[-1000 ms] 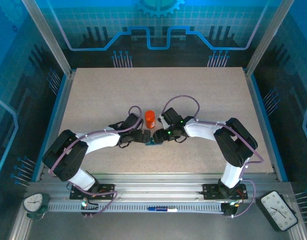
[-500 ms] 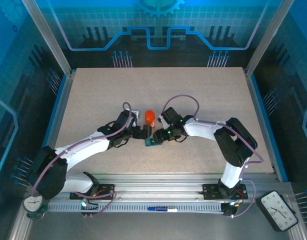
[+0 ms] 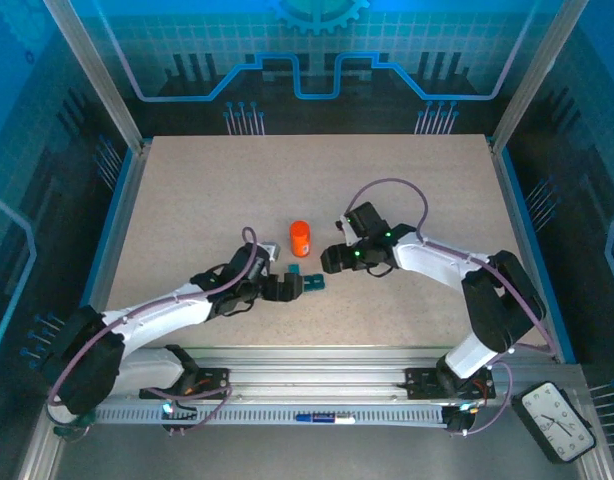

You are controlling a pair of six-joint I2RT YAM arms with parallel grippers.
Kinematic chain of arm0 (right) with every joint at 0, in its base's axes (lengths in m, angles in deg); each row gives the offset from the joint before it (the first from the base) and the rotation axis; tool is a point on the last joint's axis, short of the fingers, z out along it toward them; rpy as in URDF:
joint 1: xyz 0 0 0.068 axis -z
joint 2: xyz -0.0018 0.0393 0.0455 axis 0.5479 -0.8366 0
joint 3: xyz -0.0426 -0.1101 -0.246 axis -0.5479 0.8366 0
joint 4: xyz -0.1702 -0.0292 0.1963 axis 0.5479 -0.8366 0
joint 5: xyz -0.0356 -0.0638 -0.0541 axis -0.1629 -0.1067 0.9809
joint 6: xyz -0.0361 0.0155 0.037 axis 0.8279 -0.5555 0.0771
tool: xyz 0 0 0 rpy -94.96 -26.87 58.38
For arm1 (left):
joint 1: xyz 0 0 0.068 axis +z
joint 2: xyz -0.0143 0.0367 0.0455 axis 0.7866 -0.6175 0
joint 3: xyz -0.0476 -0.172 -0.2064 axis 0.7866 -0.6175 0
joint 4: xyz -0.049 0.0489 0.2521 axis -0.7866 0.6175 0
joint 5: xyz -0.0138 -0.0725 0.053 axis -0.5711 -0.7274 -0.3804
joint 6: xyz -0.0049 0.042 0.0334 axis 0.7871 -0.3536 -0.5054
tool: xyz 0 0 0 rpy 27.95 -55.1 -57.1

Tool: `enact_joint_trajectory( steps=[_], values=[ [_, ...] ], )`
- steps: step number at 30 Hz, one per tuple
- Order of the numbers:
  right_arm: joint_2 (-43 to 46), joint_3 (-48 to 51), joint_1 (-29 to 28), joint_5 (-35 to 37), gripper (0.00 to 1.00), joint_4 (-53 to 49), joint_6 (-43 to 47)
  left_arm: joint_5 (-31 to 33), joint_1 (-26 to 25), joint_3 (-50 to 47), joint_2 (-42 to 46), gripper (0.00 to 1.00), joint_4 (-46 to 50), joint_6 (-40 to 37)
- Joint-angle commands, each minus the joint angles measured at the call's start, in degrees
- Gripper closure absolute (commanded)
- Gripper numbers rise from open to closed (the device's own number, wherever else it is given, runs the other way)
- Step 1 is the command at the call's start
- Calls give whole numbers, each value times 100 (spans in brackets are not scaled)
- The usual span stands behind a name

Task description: Sort the pills into containers

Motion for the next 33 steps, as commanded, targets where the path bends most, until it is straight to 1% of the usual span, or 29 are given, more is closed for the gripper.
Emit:
enact_joint_trajectory(
  steps=[1,7,20,33],
  values=[
    [178,280,193,40,22,-72,-111,-93,-220,-148,-220,1,-472,329],
    [352,661,429,-26,21,-7,-129,-99,-408,-165,-694,1,-941,499],
    [607,1076,606,-68,21,19,-112,-263,-525,376,-1515,1,-1332,450],
    [667,1178,642,-121,21,43,-140,-281,-645,661,-1856,1,-1464,441]
  ],
)
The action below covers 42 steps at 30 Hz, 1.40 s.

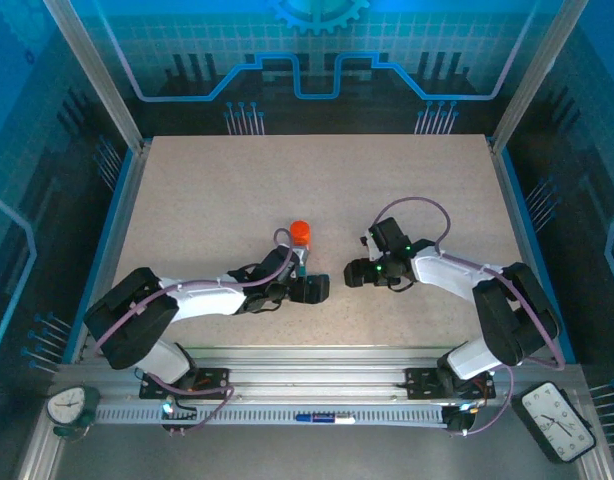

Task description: Sort the pills into containers

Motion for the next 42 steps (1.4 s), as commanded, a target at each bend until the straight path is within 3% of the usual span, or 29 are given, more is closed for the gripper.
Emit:
enact_joint_trajectory(
  steps=[1,12,20,26,34,42],
  values=[
    [144,48,77,-85,21,6,-84,-121,-48,215,-121,1,-109,52],
    [429,-154,77,-18,21,-250,-45,73,-44,262,420,1,203,-309],
    [429,-1176,43,-63,20,-721,94,975,73,11,1674,1,588,-569],
    [-155,-2361,-213,76,19,-1233,301,1259,740,-272,2445,1,813,-647],
    [-1575,-4378,-844,588,14,-2135,779,1378,1899,-534,2984,1,1183,-445],
    [-2877,-5925,-1266,1036,11,-2865,1064,1385,2521,-708,3196,1,1629,52]
  ],
)
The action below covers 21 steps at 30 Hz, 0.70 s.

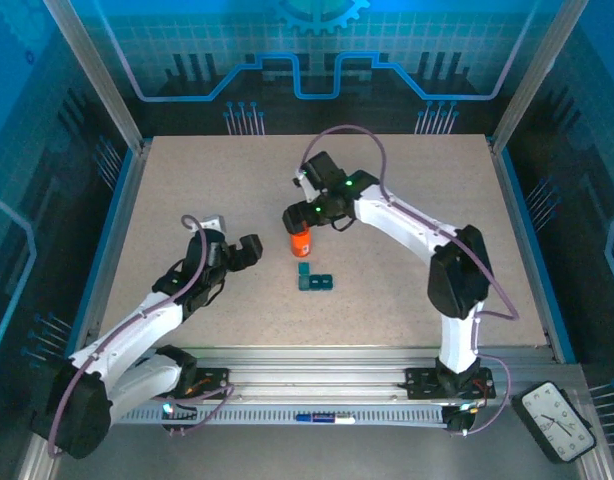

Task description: Sort the pills into containers

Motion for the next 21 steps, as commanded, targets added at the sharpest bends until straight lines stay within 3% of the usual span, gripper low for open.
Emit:
enact_joint_trajectory(
  steps=[1,8,21],
  values=[
    [-429,-495,-120,305,10,-685,227,53,136,-76,86,1,302,211],
    [-874,-794,-237,363,12,-854,341,-22,177,-64,135,1,361,159],
    [-1101,-775,-242,294,25,-716,264,-225,188,-101,113,1,316,137]
  ],
)
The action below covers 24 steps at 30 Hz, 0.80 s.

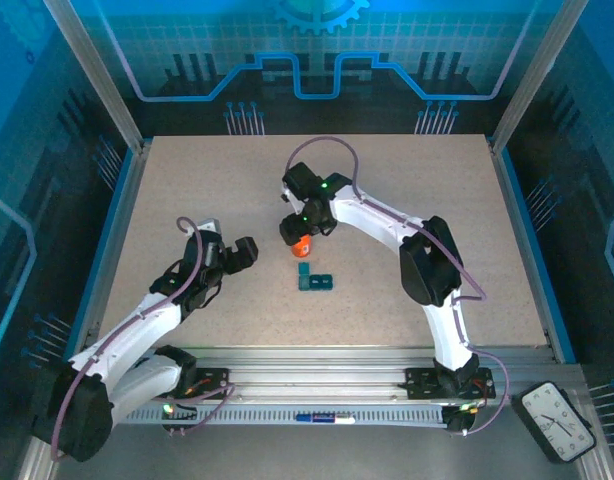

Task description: Sort the pills into containers

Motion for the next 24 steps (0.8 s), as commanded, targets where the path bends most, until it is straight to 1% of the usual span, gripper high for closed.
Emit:
enact_joint_trajectory(
  steps=[1,5,8,10,14,20,24],
  values=[
    [-149,-156,-42,-5,25,-65,-13,-155,61,-80,59,1,57,8],
    [-197,-172,-45,-43,27,-3,-48,-201,61,-102,55,1,32,-1],
    [-223,-179,-45,-71,30,48,-86,-221,61,-102,44,1,26,-10],
    [-232,-179,-34,-93,34,66,-97,-227,66,-101,42,1,26,-16],
    [-225,-156,-23,-151,46,106,-106,-243,61,-90,44,1,25,-34],
    [-21,18,42,-203,52,262,-156,-299,61,-25,42,1,-1,-106],
    [289,257,180,-284,53,483,-242,-611,61,70,-30,1,-232,-181]
  ],
)
